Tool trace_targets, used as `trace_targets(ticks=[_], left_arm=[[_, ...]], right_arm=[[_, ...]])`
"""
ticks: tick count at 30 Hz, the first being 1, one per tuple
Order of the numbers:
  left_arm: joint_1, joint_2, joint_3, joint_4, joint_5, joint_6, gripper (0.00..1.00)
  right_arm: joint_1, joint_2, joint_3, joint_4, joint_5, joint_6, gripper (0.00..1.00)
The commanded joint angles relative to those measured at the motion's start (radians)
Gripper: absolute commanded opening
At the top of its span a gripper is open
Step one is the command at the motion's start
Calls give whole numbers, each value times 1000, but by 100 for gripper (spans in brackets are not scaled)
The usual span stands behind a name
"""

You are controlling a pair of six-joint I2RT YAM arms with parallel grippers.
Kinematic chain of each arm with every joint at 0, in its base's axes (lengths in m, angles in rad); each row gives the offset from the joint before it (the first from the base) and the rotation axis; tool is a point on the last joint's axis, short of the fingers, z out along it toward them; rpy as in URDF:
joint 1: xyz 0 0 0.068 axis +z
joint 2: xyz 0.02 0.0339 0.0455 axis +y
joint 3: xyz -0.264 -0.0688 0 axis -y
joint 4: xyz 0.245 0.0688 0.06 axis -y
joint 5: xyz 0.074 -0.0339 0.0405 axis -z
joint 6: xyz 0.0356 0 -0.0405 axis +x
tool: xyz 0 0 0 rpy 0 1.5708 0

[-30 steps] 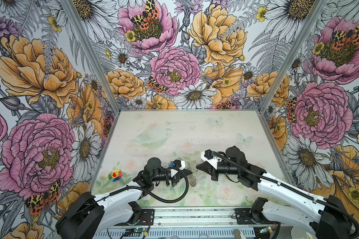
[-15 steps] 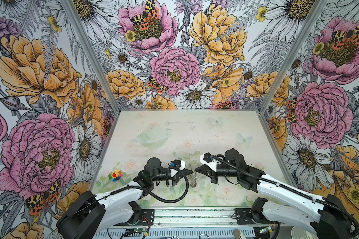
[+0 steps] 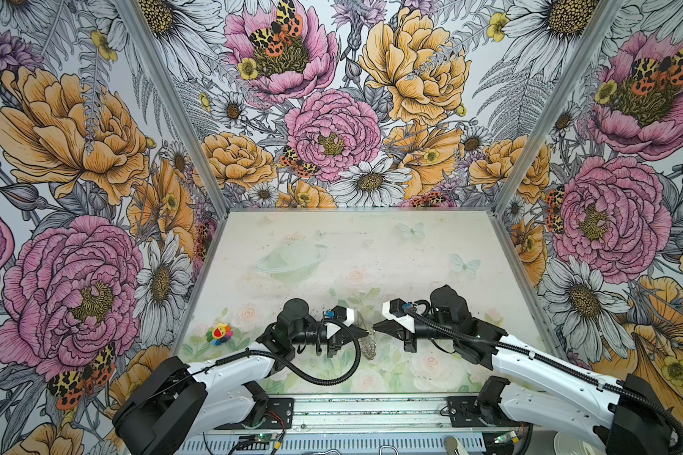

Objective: Attach keys to a key ring
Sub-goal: Insert the key into the keyring.

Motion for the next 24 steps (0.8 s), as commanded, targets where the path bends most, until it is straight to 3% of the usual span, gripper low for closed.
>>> trace_targets(ticks=[1, 24], left_arm=[[-6, 8, 29, 3, 51, -5, 0], [-5, 19, 40, -19, 84, -3, 0]], right_arm=[[4, -11, 0, 29, -40, -44, 0], [4, 3, -3, 19, -96, -75, 0]])
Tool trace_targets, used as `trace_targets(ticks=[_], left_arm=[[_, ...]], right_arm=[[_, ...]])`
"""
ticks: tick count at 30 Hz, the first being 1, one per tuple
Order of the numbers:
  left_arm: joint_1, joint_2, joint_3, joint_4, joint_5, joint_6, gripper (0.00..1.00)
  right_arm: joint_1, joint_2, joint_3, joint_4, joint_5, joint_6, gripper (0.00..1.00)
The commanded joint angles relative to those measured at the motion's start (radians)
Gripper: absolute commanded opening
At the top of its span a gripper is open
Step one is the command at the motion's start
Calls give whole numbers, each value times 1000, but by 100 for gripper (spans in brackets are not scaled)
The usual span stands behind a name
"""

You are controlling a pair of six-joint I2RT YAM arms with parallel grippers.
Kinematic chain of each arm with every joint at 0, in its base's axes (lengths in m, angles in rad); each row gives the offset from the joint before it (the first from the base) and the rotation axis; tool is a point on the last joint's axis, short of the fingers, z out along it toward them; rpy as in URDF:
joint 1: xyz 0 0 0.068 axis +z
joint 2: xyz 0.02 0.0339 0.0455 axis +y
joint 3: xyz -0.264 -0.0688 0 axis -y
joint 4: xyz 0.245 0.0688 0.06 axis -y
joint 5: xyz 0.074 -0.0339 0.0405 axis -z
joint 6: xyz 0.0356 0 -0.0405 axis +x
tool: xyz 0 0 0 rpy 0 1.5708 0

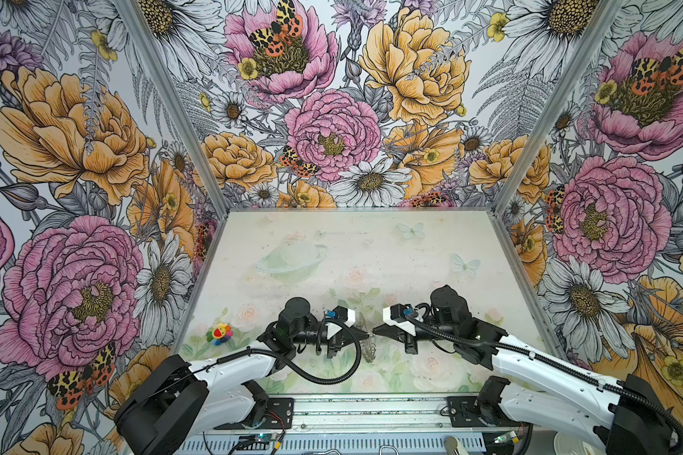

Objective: Attach keys to a key ring
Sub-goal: Insert the key into the keyring.

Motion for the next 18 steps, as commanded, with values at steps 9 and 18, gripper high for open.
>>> trace_targets(ticks=[9, 18], left_arm=[[-3, 15, 32, 1, 51, -6, 0], [-1, 20, 36, -1, 54, -9, 0]], right_arm=[[4, 13, -2, 11, -46, -19, 0], [4, 22, -1, 10, -54, -23, 0]])
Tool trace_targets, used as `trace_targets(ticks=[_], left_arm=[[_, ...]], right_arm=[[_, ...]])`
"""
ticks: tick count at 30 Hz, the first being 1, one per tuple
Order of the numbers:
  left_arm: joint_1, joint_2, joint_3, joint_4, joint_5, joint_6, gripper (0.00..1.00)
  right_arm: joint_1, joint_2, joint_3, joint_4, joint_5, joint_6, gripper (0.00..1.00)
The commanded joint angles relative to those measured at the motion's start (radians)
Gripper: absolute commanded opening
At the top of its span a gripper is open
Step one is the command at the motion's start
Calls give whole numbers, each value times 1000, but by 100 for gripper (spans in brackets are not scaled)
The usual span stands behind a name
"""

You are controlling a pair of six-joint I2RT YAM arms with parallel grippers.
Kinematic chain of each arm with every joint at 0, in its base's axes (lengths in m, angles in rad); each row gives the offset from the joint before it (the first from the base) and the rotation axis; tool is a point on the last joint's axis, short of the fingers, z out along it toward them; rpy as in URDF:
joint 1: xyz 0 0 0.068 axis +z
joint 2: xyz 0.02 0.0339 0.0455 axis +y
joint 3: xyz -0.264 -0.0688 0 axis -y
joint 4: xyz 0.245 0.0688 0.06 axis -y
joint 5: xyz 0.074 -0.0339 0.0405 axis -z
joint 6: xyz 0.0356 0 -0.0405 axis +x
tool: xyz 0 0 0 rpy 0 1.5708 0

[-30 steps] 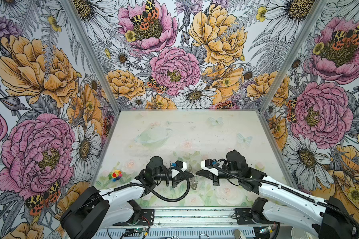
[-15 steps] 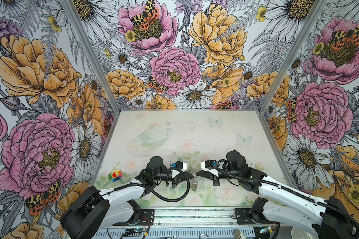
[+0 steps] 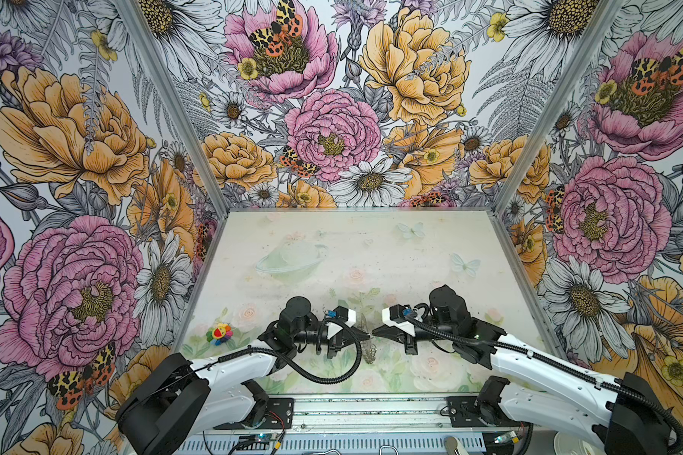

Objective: Attach keys to a key ring
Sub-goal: Insert the key into the keyring.

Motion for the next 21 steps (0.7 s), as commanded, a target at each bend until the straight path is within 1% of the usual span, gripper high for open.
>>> trace_targets(ticks=[1, 10, 18, 21], left_arm=[[-1, 10, 28, 0, 36, -9, 0], [-3, 17, 33, -1, 44, -15, 0], [5, 7, 28, -9, 45, -7, 0], [5, 3, 26, -9, 53, -7, 0]], right_arm=[[4, 9, 0, 9, -29, -22, 0], [6, 11, 1, 8, -53, -20, 0], [6, -37, -27, 23, -23, -21, 0], [7, -32, -25, 20, -25, -25, 0]])
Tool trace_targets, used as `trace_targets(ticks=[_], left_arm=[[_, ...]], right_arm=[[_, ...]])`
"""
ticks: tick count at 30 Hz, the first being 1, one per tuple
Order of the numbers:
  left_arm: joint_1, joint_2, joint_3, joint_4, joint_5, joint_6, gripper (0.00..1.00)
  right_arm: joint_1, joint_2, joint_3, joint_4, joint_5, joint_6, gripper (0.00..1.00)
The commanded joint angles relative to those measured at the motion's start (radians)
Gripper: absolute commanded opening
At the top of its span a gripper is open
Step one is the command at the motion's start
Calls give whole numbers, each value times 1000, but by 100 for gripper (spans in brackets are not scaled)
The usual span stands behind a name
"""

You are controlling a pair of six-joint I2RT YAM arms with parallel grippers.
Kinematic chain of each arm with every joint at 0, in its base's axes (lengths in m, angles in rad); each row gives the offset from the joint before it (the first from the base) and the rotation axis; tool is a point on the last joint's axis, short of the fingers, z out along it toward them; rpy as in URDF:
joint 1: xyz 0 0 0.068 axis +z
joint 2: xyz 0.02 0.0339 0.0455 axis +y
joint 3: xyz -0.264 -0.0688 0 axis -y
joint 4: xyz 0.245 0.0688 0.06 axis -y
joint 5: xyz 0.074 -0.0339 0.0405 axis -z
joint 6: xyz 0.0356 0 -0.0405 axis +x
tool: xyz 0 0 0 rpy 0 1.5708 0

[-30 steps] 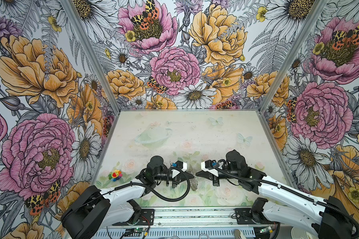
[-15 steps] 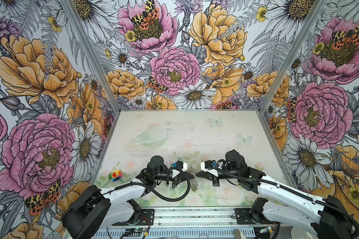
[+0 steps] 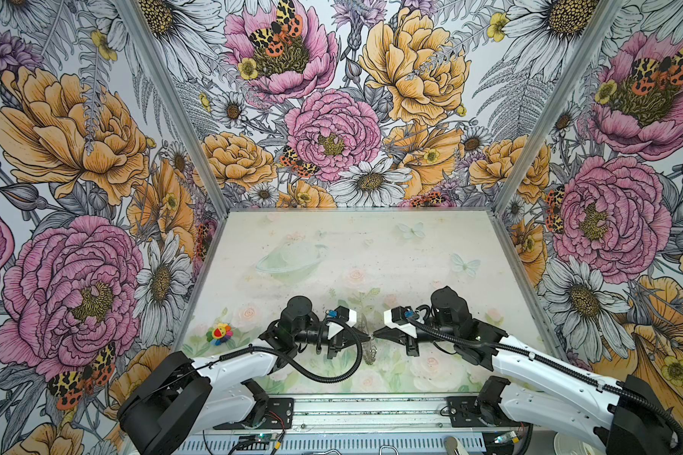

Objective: Attach keys to a key ring
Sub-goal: Insert the key into the keyring.

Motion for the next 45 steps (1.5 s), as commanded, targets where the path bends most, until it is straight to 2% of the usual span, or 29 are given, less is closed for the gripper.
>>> trace_targets(ticks=[1, 18, 28, 45], left_arm=[[5, -9, 19, -3, 33, 0, 0], [3, 17, 32, -2, 67, -18, 0], [8, 7, 29, -14, 41, -5, 0], [6, 19, 39, -14, 67, -13, 0]], right_arm=[[7, -9, -6, 20, -13, -18, 0], [6, 5, 9, 20, -58, -23, 0], [8, -7, -6, 18, -48, -25, 0], [9, 31, 12, -3, -57, -48, 0]])
